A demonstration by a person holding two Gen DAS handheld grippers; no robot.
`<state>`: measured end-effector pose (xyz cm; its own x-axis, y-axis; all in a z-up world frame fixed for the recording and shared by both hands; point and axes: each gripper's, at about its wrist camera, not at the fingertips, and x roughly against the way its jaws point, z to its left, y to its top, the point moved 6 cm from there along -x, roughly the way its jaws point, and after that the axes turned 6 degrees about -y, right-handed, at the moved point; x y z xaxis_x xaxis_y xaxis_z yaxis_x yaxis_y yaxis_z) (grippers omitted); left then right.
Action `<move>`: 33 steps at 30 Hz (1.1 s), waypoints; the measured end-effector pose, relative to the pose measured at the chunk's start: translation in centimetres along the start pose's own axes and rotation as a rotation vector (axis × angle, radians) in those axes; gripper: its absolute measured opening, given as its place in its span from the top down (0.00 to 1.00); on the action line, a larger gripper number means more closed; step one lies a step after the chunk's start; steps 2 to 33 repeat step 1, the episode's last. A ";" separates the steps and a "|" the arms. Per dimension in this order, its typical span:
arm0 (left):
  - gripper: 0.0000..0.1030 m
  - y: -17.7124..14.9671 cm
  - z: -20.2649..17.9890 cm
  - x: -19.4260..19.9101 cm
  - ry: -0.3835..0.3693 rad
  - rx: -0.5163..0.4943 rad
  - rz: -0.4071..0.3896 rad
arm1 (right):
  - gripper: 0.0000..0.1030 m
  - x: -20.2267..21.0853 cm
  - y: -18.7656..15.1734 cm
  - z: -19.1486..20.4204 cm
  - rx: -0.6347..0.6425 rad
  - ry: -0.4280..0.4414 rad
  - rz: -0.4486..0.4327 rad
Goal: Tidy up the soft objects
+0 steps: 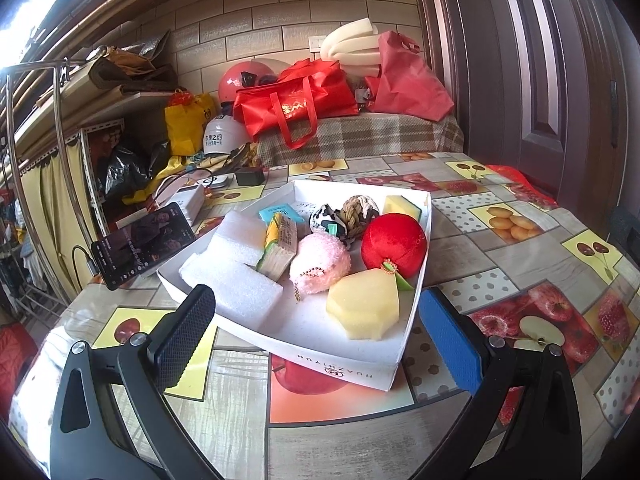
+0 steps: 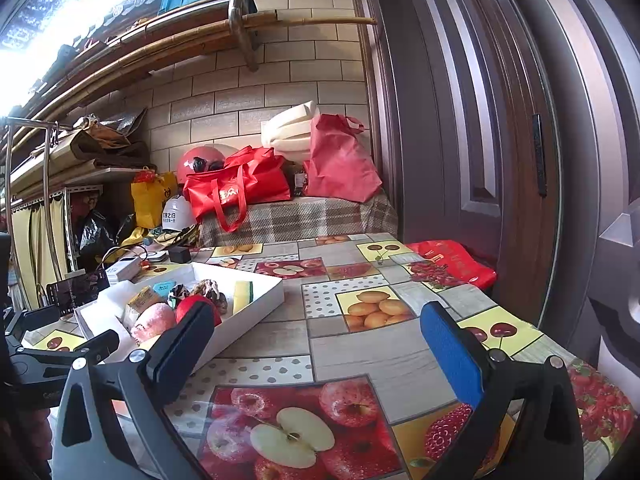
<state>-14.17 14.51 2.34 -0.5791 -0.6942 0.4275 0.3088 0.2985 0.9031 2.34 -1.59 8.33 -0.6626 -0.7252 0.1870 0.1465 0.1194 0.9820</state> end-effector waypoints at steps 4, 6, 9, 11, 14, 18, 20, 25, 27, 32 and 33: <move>0.00 0.0 0.0 0.0 0.001 0.001 0.002 | 0.00 0.0 0.0 0.0 -0.002 0.001 0.000; 0.00 0.0 0.0 0.0 0.001 0.001 0.002 | 0.00 0.0 0.0 0.0 -0.002 0.001 0.000; 0.00 0.0 0.0 0.0 0.001 0.001 0.002 | 0.00 0.0 0.0 0.0 -0.002 0.001 0.000; 0.00 0.0 0.0 0.0 0.001 0.001 0.002 | 0.00 0.0 0.0 0.0 -0.002 0.001 0.000; 0.00 0.0 0.0 0.0 0.001 0.001 0.002 | 0.00 0.0 0.0 0.0 -0.002 0.001 0.000; 0.00 0.0 0.0 0.0 0.001 0.001 0.002 | 0.00 0.0 0.0 0.0 -0.002 0.001 0.000; 0.00 0.0 0.0 0.0 0.001 0.001 0.002 | 0.00 0.0 0.0 0.0 -0.002 0.001 0.000; 0.00 0.0 0.0 0.0 0.001 0.001 0.002 | 0.00 0.0 0.0 0.0 -0.002 0.001 0.000; 0.00 0.0 0.0 0.0 0.001 0.001 0.002 | 0.00 0.0 0.0 0.0 -0.002 0.001 0.000; 0.00 0.0 0.0 0.0 0.001 0.001 0.002 | 0.00 0.0 0.0 0.0 -0.002 0.001 0.000; 0.00 0.0 0.0 0.0 0.001 0.001 0.002 | 0.00 0.0 0.0 0.0 -0.002 0.001 0.000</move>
